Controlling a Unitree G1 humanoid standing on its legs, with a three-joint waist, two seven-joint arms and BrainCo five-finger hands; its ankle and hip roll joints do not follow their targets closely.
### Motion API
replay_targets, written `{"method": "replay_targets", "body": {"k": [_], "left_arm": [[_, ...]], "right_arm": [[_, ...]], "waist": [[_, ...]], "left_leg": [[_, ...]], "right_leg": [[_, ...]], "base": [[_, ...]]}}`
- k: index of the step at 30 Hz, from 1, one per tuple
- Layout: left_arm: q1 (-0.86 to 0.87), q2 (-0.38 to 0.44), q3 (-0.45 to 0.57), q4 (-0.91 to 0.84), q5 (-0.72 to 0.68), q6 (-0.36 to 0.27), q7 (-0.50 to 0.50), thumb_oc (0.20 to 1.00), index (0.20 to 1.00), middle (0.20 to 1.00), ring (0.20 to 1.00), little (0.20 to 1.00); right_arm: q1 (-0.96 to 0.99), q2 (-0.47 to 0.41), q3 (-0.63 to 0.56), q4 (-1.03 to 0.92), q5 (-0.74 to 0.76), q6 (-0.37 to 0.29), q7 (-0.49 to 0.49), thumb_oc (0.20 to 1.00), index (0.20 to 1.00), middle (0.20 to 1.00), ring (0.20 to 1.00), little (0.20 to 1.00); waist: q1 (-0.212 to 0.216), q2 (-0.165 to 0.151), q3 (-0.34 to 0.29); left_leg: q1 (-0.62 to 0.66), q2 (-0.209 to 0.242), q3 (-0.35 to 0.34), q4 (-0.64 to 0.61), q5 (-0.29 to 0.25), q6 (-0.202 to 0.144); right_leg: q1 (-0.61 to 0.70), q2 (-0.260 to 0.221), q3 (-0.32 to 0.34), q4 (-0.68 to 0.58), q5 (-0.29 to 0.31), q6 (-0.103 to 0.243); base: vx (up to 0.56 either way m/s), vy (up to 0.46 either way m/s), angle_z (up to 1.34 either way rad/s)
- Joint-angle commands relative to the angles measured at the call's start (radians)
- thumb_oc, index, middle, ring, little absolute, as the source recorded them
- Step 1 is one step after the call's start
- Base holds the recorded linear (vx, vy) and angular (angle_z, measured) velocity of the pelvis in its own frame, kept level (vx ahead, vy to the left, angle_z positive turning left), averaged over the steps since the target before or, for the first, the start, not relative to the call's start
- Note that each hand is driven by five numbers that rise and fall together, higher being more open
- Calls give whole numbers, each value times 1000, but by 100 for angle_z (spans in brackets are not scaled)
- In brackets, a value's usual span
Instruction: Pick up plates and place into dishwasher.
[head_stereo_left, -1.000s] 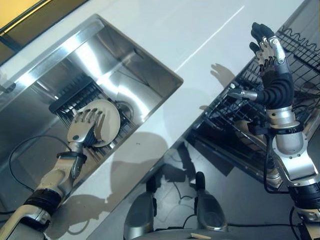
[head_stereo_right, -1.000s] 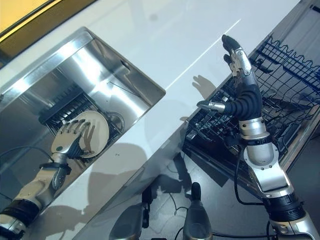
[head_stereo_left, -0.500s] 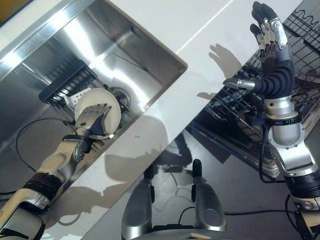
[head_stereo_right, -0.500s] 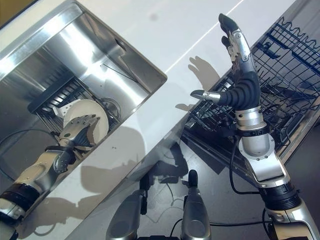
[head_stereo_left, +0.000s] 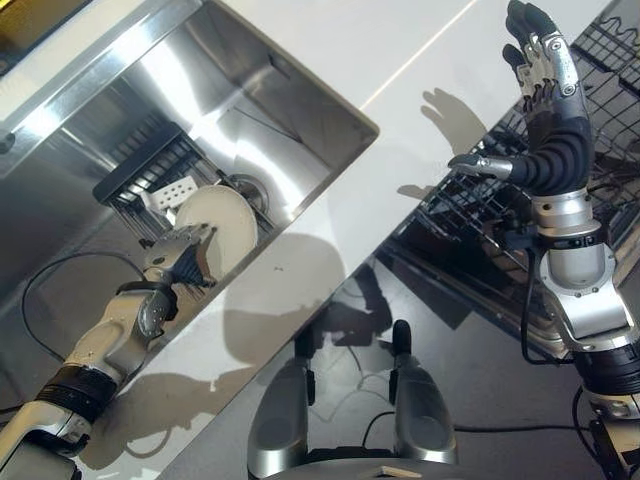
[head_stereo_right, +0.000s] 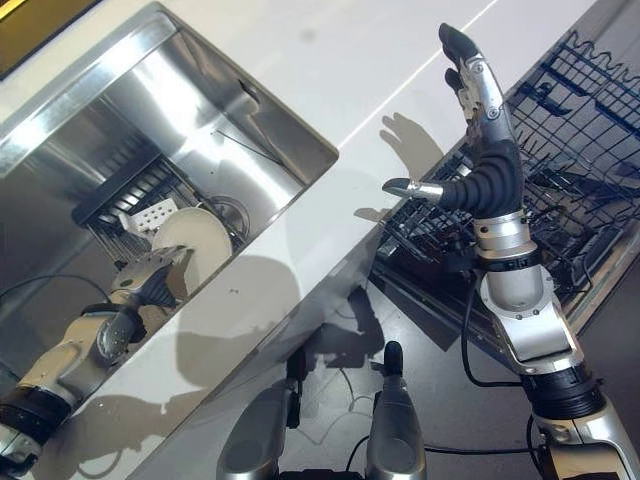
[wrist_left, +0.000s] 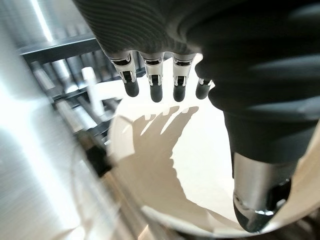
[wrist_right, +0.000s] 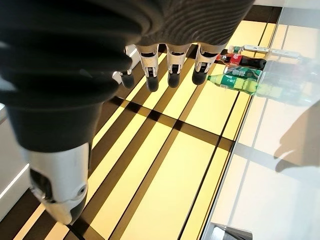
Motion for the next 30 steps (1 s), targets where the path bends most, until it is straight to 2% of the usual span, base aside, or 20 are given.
{"method": "replay_targets", "body": {"k": [1,5,9,13,16,18,22,24,27,30], "left_arm": [[73,25,68,-63,78,48,44,1000,1000,1000,1000,1000],[81,50,122,-56,98,67,93,1000,1000,1000,1000,1000],[95,73,165,-78,98,34,74,1000,1000,1000,1000,1000],[105,77,170,-117,109,-20,8,1000,1000,1000,1000,1000],[117,55,140,-156,121,-34,-59,1000,1000,1000,1000,1000],[118,38,109,-160,156,-26,-64,1000,1000,1000,1000,1000],[98,15,23,-136,128,-33,-79,1000,1000,1000,1000,1000],[97,-6,-35,-114,88,-60,-94,1000,1000,1000,1000,1000],[107,-31,-73,-93,79,-29,-5,1000,1000,1000,1000,1000],[93,-32,-63,-41,54,3,143,1000,1000,1000,1000,1000]], "right_arm": [[5,-27,-67,-68,3,-25,-4,1000,1000,1000,1000,1000],[34,-30,-82,-69,12,-41,-1,1000,1000,1000,1000,1000],[53,-31,-94,-70,19,-44,-3,1000,1000,1000,1000,1000],[61,-27,-104,-69,17,-42,-8,1000,1000,1000,1000,1000],[66,-25,-113,-78,16,-30,-11,1000,1000,1000,1000,1000],[65,-23,-110,-81,14,-23,-14,1000,1000,1000,1000,1000],[63,-21,-96,-82,14,-23,-24,1000,1000,1000,1000,1000],[60,-17,-87,-82,8,-24,-29,1000,1000,1000,1000,1000],[58,-26,-66,-86,-1,-22,-57,1000,1000,1000,1000,1000],[48,-34,-44,-78,-1,-36,-72,1000,1000,1000,1000,1000]], "waist": [[25,-53,-40],[28,-54,-46],[34,-55,-51],[40,-55,-49],[40,-57,-48],[39,-59,-48],[33,-71,-44],[30,-77,-39],[30,-80,-33],[32,-86,-29]], "left_leg": [[-65,-87,-11,90,-51,88],[-56,-90,-12,88,-51,87],[-54,-91,-13,93,-53,86],[-50,-91,-13,94,-55,87],[-50,-91,-12,97,-55,88],[-47,-90,-13,94,-57,89],[-46,-89,-8,100,-62,90],[-47,-83,-4,102,-63,90],[-44,-80,-2,97,-61,91],[-48,-79,-1,98,-64,92]], "right_leg": [[-10,15,-2,52,-38,-13],[-2,15,-8,50,-40,-13],[4,12,-17,52,-41,-13],[9,9,-27,53,-41,-10],[10,9,-29,54,-39,-9],[13,10,-28,51,-38,-7],[13,10,-22,52,-36,1],[11,11,-21,53,-35,4],[12,15,-18,52,-33,6],[8,14,-17,51,-34,7]], "base": [[28,-8,6],[7,-1,1],[16,-14,5],[0,-16,4],[2,-18,7],[12,-4,9],[4,0,1],[0,0,0],[0,0,0],[0,0,0]]}}
